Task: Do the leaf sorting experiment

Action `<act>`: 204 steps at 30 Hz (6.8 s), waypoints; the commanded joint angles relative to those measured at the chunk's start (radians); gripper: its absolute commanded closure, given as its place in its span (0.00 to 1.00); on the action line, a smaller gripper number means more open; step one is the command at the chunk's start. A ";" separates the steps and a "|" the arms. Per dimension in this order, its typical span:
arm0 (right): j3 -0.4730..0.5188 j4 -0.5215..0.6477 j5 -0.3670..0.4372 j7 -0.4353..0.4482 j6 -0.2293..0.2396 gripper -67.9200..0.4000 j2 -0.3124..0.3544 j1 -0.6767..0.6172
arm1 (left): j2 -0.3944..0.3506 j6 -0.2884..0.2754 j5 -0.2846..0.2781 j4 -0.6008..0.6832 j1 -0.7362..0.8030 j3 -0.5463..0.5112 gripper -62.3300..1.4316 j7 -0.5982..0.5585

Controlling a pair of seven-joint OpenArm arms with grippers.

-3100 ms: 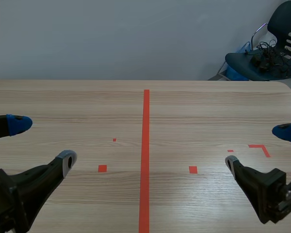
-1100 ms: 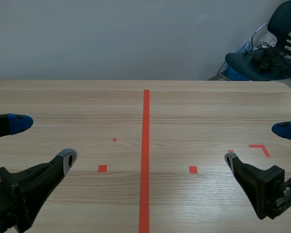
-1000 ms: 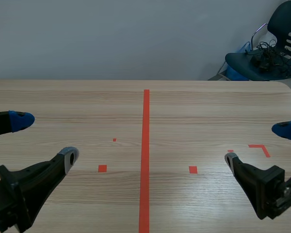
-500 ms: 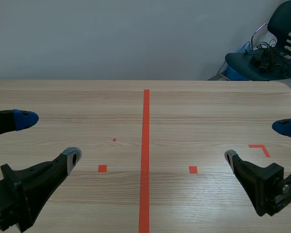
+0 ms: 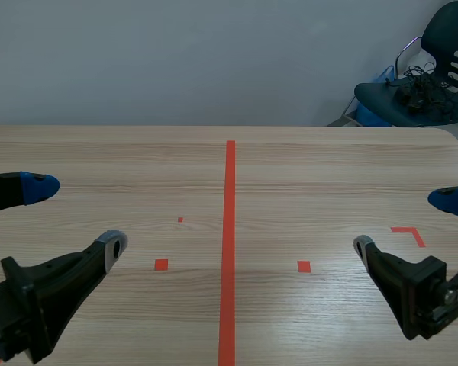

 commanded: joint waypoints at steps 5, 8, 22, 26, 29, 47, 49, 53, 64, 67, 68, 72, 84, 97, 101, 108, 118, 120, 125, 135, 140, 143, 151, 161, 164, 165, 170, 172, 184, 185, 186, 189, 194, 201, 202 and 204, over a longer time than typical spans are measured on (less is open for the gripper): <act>0.010 0.014 0.008 0.021 0.000 0.00 0.000 0.006 | -0.003 -0.003 -0.010 0.010 0.002 -0.005 0.00 -0.016; 0.010 0.014 0.008 0.021 0.000 0.00 0.000 0.006 | -0.003 -0.003 -0.010 0.010 0.002 -0.005 0.00 -0.016; 0.010 0.014 0.008 0.021 0.000 0.00 0.000 0.006 | -0.003 -0.023 -0.010 0.010 0.002 -0.005 0.00 -0.016; 0.010 0.014 0.008 0.021 0.000 0.00 0.000 0.006 | -0.003 -0.049 -0.009 0.010 0.000 -0.004 0.00 0.010; 0.010 0.014 0.008 0.021 0.000 0.00 0.000 0.007 | -0.003 -0.052 0.022 0.003 -0.013 0.012 0.00 0.039; 0.010 0.014 0.007 0.027 0.000 0.00 0.000 0.012 | 0.110 -0.063 0.261 -0.408 -0.332 0.365 0.00 -0.111; 0.010 0.014 0.005 0.027 0.000 0.00 0.000 0.021 | 0.138 -0.061 0.299 -0.454 -0.380 0.406 0.00 -0.127; 0.010 0.014 0.003 0.028 -0.001 0.00 0.000 0.029 | 0.196 -0.047 0.322 -0.557 -0.466 0.463 0.00 -0.130; 0.010 0.014 0.003 0.027 0.000 0.00 0.000 0.028 | 0.249 0.005 0.320 -0.694 -0.557 0.488 0.45 -0.133; 0.010 0.014 0.003 0.027 0.000 0.00 0.000 0.028 | 0.249 0.005 0.320 -0.694 -0.558 0.488 0.71 -0.135; 0.010 0.014 0.003 0.027 0.000 0.00 0.000 0.028 | 0.249 0.006 0.320 -0.694 -0.558 0.488 0.79 -0.139; 0.010 0.014 0.003 0.027 0.000 0.00 0.000 0.028 | 0.242 0.004 0.320 -0.688 -0.558 0.486 0.91 -0.163; 0.010 0.014 0.003 0.027 0.000 0.00 -0.003 0.028 | 0.241 0.271 0.233 -0.623 -0.682 0.257 0.91 -0.137; 0.010 0.014 0.004 0.028 0.000 0.00 -0.005 0.028 | 0.149 0.328 0.067 -0.917 -0.751 0.156 0.91 -0.150; 0.010 0.014 0.004 0.028 0.000 0.00 -0.005 0.028 | 0.118 0.324 0.023 -0.956 -0.748 0.149 0.91 -0.148; 0.010 0.014 0.004 0.028 0.000 0.00 -0.005 0.028 | 0.091 0.313 -0.043 -0.962 -0.715 0.149 0.91 -0.102; 0.010 0.014 0.004 0.028 0.000 0.00 -0.005 0.028 | 0.091 0.298 -0.066 -0.961 -0.687 0.149 0.72 -0.095; 0.010 0.014 0.004 0.028 0.000 0.00 -0.005 0.028 | 0.090 0.298 -0.061 -0.953 -0.687 0.148 0.43 -0.113; 0.010 0.014 0.004 0.028 0.000 0.00 -0.005 0.028 | 0.069 0.317 -0.062 -0.842 -0.669 0.081 0.11 -0.126; 0.010 0.015 0.004 0.028 0.000 0.00 -0.005 0.032 | -0.025 0.171 -0.139 -0.426 -0.486 -0.174 0.11 0.041; 0.039 0.029 0.027 0.019 0.000 0.00 -0.005 0.039 | 0.006 -0.071 -0.193 -0.241 -0.340 -0.188 0.00 0.088; 0.075 0.047 0.055 0.001 0.001 0.00 -0.005 0.039 | 0.048 -0.158 -0.193 -0.159 -0.270 -0.178 0.00 0.115; 0.113 0.075 0.065 -0.052 0.008 0.00 -0.005 0.039 | 0.114 -0.254 -0.181 -0.082 -0.191 -0.104 0.00 0.163; 0.113 0.075 0.064 -0.052 0.008 0.00 -0.005 0.039 | 0.114 -0.253 -0.112 -0.082 -0.197 -0.028 0.00 0.140; 0.113 0.075 0.064 -0.052 0.008 0.00 -0.005 0.039 | 0.114 -0.253 -0.091 -0.082 -0.197 -0.027 0.00 0.132; 0.113 0.075 0.064 -0.052 0.008 0.00 -0.005 0.039 | 0.114 -0.253 -0.091 -0.082 -0.197 -0.027 0.00 0.132; 0.113 0.075 0.064 -0.052 0.008 0.00 -0.005 0.039 | 0.114 -0.253 -0.092 -0.082 -0.197 -0.027 0.00 0.132; 0.113 0.075 0.064 -0.051 0.008 0.00 -0.005 0.039 | 0.114 -0.253 -0.092 -0.082 -0.197 -0.027 0.00 0.132; 0.002 -0.016 -0.008 -0.066 0.135 0.00 -0.001 0.160 | 0.113 -0.253 -0.090 -0.082 -0.197 -0.027 0.00 0.087; -0.022 -0.042 -0.008 -0.060 0.155 0.00 0.003 0.183 | 0.113 -0.253 -0.087 -0.082 -0.197 -0.027 0.00 0.087; -0.048 -0.068 -0.008 -0.052 0.171 0.00 0.006 0.208 | 0.113 -0.253 -0.087 -0.082 -0.197 -0.027 0.00 0.087; -0.141 -0.153 -0.027 -0.022 0.199 0.00 0.014 0.288 | 0.113 -0.252 -0.087 -0.082 -0.197 -0.027 0.00 0.087; -0.323 -0.307 -0.132 0.068 0.210 0.00 0.013 0.435 | 0.113 -0.248 -0.087 -0.082 -0.197 -0.029 0.00 0.086; -0.543 -0.497 -0.283 0.169 0.205 0.00 -0.057 0.605 | 0.113 -0.248 -0.087 -0.082 -0.197 -0.029 0.00 0.080; -0.565 -0.528 -0.285 0.171 0.204 0.00 -0.076 0.626 | 0.113 -0.248 -0.087 -0.082 -0.197 -0.029 0.00 0.080; -0.601 -0.589 -0.294 0.172 0.185 0.00 -0.113 0.664 | 0.113 -0.248 -0.087 -0.082 -0.197 -0.029 0.00 0.080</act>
